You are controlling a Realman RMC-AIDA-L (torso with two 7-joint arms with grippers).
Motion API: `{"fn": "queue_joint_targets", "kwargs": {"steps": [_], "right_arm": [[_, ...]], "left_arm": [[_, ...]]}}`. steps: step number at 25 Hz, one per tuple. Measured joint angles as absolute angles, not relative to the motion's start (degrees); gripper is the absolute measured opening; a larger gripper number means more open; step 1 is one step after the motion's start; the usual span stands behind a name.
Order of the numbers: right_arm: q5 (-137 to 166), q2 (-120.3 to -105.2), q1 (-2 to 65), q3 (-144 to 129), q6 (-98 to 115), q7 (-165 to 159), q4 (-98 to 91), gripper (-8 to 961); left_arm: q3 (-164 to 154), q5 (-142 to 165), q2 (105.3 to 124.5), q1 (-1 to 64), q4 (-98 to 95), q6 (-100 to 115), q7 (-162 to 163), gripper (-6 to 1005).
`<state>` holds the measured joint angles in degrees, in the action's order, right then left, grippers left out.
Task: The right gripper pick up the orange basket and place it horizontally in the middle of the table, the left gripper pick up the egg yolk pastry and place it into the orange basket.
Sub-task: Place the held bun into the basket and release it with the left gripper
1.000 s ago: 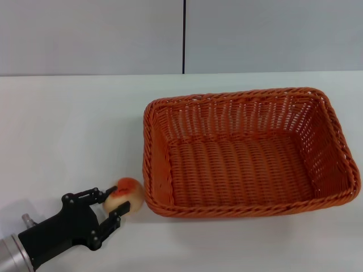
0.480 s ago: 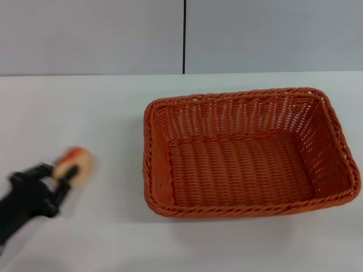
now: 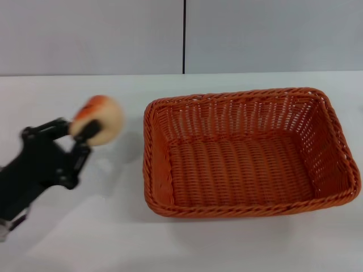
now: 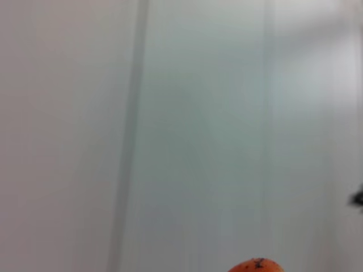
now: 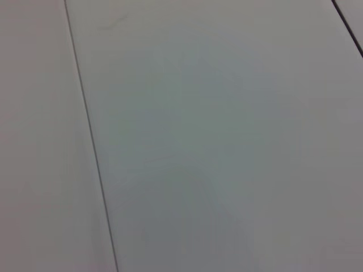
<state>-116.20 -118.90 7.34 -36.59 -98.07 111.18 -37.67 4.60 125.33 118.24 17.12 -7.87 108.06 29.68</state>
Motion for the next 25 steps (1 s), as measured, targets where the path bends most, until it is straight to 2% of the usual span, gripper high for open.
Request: {"fn": "queue_joint_targets", "kwargs": {"steps": [6, 12, 19, 25], "right_arm": [[-116.1, -118.86, 7.3, -36.6, -98.8, 111.1, -37.5, 572], [-116.0, -118.83, 6.9, -36.6, -99.7, 111.1, -37.3, 572], [-116.0, -118.8, 6.3, -36.1, -100.4, 111.1, -37.0, 572], [-115.9, -118.64, 6.2, -36.0, -100.3, 111.3, -37.0, 572]], "left_arm": [[-5.1, 125.6, 118.6, 24.8, -0.8, 107.3, 29.4, 143], [-9.4, 126.0, 118.74, 30.8, 7.9, 96.0, 27.4, 93], [-9.4, 126.0, 118.58, 32.2, 11.4, 89.4, 27.4, 323], [-6.9, 125.4, 118.07, 28.3, 8.9, 93.2, 27.8, 503]]}}
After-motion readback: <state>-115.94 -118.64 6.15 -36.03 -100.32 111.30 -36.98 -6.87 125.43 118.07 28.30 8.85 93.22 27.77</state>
